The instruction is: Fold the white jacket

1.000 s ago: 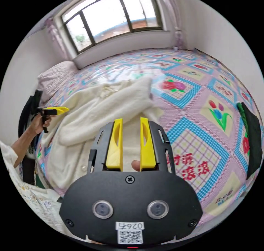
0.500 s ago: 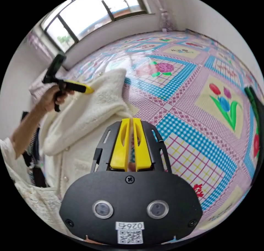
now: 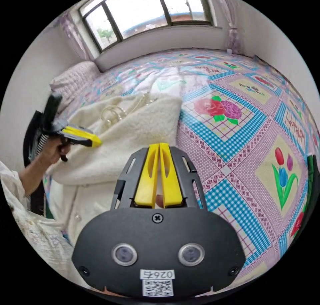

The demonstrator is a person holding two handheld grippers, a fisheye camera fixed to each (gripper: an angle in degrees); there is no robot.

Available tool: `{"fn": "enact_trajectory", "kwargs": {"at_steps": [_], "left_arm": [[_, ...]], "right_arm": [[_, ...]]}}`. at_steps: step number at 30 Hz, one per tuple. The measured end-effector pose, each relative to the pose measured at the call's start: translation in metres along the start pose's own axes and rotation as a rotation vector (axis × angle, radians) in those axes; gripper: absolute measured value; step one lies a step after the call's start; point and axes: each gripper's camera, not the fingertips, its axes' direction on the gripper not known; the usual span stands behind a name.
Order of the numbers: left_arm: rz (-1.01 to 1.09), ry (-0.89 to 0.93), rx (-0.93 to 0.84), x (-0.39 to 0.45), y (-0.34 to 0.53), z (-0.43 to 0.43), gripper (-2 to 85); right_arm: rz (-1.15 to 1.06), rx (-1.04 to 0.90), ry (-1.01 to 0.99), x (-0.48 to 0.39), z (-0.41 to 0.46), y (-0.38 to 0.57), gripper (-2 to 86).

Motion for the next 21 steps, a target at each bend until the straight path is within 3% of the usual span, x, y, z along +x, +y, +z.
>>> {"fn": "enact_trajectory", "kwargs": {"at_steps": [2,4,6,11,14,16,21], "left_arm": [[0.040,-0.001,0.100,0.017,0.022,-0.025,-0.9],[0.038,-0.197,-0.016,0.027,0.045,-0.009,-0.9],[0.000,-0.193,-0.160,0.023,0.061,0.013,-0.9],[-0.117,-0.144,0.122,0.044,0.144,-0.051,-0.1],[-0.266,-0.253,0.273,0.057,0.224,-0.101,4.4],[-0.421,-0.377,0.369,0.068,0.301,-0.136,9.4],[-0.691,-0.575,0.397,0.092,0.447,-0.165,15.0]], "right_arm": [[0.015,0.114,-0.024,0.000,-0.033,0.008,-0.9],[0.003,0.151,0.058,-0.003,-0.031,0.012,-0.9],[-0.019,-0.064,0.109,0.000,0.012,0.006,-0.9],[-0.060,0.189,0.079,-0.042,-0.040,0.025,-0.8],[-0.136,0.253,-0.017,-0.083,-0.058,0.035,-0.5],[-0.193,0.249,-0.099,-0.114,-0.059,0.038,0.2],[-0.394,0.141,-0.315,-0.218,-0.030,0.042,3.3]]}}
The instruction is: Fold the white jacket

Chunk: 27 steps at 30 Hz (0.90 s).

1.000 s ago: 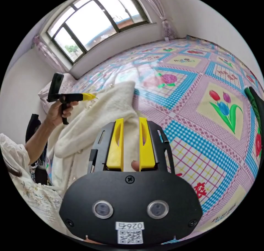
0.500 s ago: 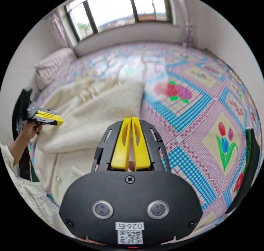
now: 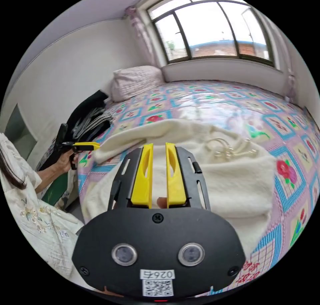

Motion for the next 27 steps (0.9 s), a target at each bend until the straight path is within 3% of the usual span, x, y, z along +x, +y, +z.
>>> {"fn": "enact_trajectory", "kwargs": {"at_steps": [5,8,12,17,21,23,25,27], "left_arm": [[-0.102,-0.045,-0.032,-0.038,0.081,-0.017,17.8],[-0.116,-0.032,-0.039,-0.047,0.107,-0.008,18.5],[-0.165,0.074,0.034,-0.059,0.120,0.002,19.1],[-0.181,0.184,0.053,-0.069,0.126,0.015,19.7],[-0.187,0.224,0.071,-0.078,0.142,0.013,19.5],[-0.191,0.232,0.071,-0.083,0.149,0.013,19.1],[-0.200,0.240,0.069,-0.089,0.152,0.011,19.6],[-0.191,0.217,0.077,-0.090,0.150,0.009,21.5]], "right_arm": [[-0.268,-0.169,-0.160,-0.118,0.091,-0.032,4.4],[-0.448,-0.216,-0.155,-0.184,0.134,-0.046,4.7],[-0.734,-0.259,-0.130,-0.261,0.182,-0.064,5.1],[-1.179,-0.520,-0.325,-0.344,0.257,-0.081,6.7],[-1.419,-0.569,-0.229,-0.380,0.292,-0.077,7.2],[-1.536,-0.689,-0.209,-0.397,0.324,-0.067,6.0],[-1.569,-0.850,-0.149,-0.401,0.353,-0.058,1.8],[-1.512,-0.889,-0.137,-0.401,0.364,-0.065,-0.7]]}}
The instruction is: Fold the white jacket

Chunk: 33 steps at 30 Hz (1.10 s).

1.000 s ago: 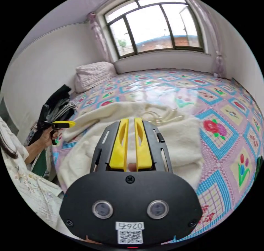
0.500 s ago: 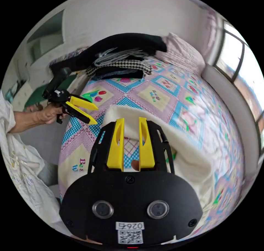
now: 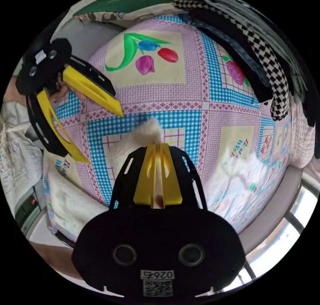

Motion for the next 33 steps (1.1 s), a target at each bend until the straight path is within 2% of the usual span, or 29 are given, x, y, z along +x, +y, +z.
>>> {"fn": "enact_trajectory", "kwargs": {"at_steps": [2,4,7,8,9,11,12,18,24,29,33], "left_arm": [[0.007,-0.045,0.011,0.002,-0.005,-0.001,26.9],[0.029,-0.071,0.002,0.006,-0.020,0.005,35.9],[0.064,-0.045,-0.052,0.013,-0.041,0.019,37.2],[0.070,-0.038,-0.051,0.014,-0.044,0.020,36.5],[0.086,-0.026,-0.051,0.016,-0.051,0.023,31.9],[0.123,0.010,-0.066,0.018,-0.060,0.025,16.3],[0.133,0.041,-0.075,0.018,-0.064,0.023,0.0],[0.299,0.155,0.080,0.044,-0.080,-0.030,-0.9],[0.641,0.260,0.256,0.151,-0.100,-0.105,-1.0],[0.835,0.388,0.262,0.237,-0.073,-0.108,-1.0],[0.807,0.400,0.085,0.275,-0.042,-0.046,-0.8]], "right_arm": [[0.072,0.122,-0.048,0.011,-0.022,0.020,-1.4],[0.117,0.215,-0.054,0.015,-0.041,0.044,-1.5],[0.161,0.345,-0.082,0.018,-0.072,0.088,-1.6],[0.166,0.381,-0.095,0.017,-0.082,0.104,-1.6],[0.169,0.397,-0.098,0.016,-0.087,0.112,-1.5],[0.187,0.457,-0.103,0.008,-0.100,0.144,-1.5],[0.196,0.471,-0.104,0.006,-0.102,0.152,-1.5],[0.331,0.632,-0.104,-0.010,-0.123,0.242,-1.5],[0.442,0.747,0.057,-0.060,-0.186,0.352,-1.5],[0.507,0.800,0.248,-0.186,-0.233,0.477,-1.5],[0.665,0.799,0.258,-0.282,-0.204,0.559,-1.4]]}}
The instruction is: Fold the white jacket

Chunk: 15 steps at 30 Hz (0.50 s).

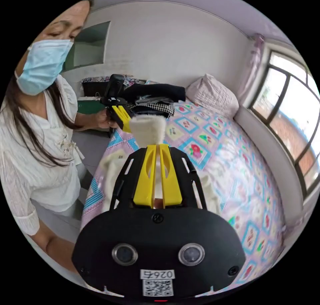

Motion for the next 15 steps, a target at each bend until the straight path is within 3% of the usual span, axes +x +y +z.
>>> {"fn": "enact_trajectory", "kwargs": {"at_steps": [5,7,10,15], "left_arm": [[-0.213,0.056,-0.228,0.005,0.042,0.101,1.3],[-0.313,0.038,-0.297,0.003,0.058,0.135,4.4],[-0.399,0.058,-0.319,-0.005,0.062,0.163,7.7],[-0.485,0.085,-0.250,-0.022,0.048,0.180,9.6]], "right_arm": [[0.423,-0.101,-0.075,-0.007,-0.006,0.178,1.6],[0.552,-0.056,-0.088,-0.010,-0.011,0.220,3.4],[0.708,0.104,-0.118,-0.011,-0.030,0.265,6.8],[0.920,0.158,-0.199,0.003,-0.014,0.300,10.2]]}}
